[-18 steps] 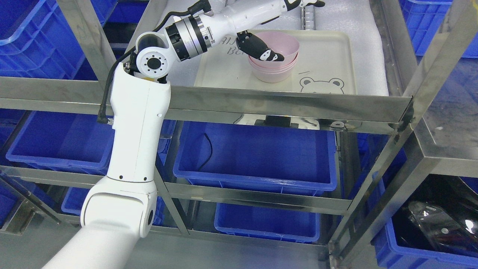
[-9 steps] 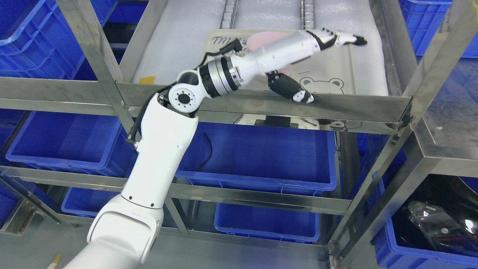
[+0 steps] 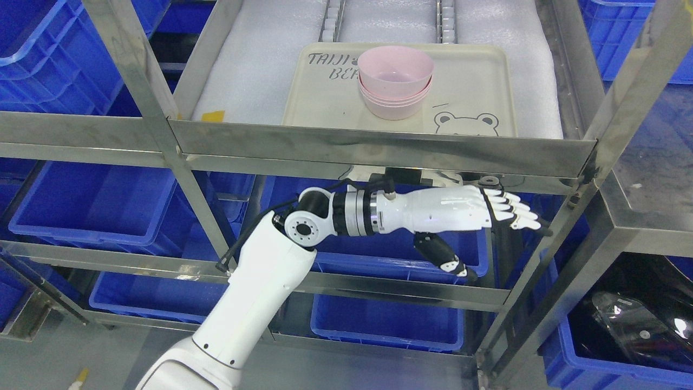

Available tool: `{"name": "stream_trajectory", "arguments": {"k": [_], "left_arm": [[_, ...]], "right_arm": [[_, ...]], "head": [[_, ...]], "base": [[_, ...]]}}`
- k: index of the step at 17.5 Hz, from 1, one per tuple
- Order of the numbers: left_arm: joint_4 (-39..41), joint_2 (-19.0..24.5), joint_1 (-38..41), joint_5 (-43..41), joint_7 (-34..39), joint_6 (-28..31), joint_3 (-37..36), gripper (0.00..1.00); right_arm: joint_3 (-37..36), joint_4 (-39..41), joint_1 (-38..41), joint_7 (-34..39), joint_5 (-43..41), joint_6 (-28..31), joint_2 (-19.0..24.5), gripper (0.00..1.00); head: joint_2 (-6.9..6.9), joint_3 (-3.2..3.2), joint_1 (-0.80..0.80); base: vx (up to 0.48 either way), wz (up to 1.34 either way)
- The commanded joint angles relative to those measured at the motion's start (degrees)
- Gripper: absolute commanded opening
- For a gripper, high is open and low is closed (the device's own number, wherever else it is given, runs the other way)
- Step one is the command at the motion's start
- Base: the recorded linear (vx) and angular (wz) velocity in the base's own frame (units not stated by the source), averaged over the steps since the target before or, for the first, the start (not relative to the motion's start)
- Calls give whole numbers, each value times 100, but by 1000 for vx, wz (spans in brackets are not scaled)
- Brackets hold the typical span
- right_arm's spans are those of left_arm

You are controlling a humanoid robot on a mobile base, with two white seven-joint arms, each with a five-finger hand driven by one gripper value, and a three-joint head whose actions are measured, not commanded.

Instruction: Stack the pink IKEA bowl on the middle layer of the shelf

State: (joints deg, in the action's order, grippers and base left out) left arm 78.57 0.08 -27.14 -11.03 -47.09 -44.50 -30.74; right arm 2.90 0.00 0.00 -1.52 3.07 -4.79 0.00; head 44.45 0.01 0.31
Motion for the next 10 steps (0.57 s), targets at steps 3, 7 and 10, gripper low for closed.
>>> {"name": "stream_trajectory", "arguments": {"k": [3, 7, 10], "left_arm": [[-455, 92, 1815, -39, 51, -50, 690, 96], [-1316, 92, 2380, -31, 86, -50, 1551, 96], [-1914, 92, 2380, 39, 769, -50, 2334, 96]], "right_arm": [[0, 100, 132, 2, 0, 4, -100, 100], [0, 100, 132, 2, 0, 4, -100, 100], [0, 100, 132, 2, 0, 4, -100, 100]], "head": [[0, 0, 0], [0, 0, 0], [0, 0, 0]], "base": [[0, 0], [0, 0], [0, 0]]}}
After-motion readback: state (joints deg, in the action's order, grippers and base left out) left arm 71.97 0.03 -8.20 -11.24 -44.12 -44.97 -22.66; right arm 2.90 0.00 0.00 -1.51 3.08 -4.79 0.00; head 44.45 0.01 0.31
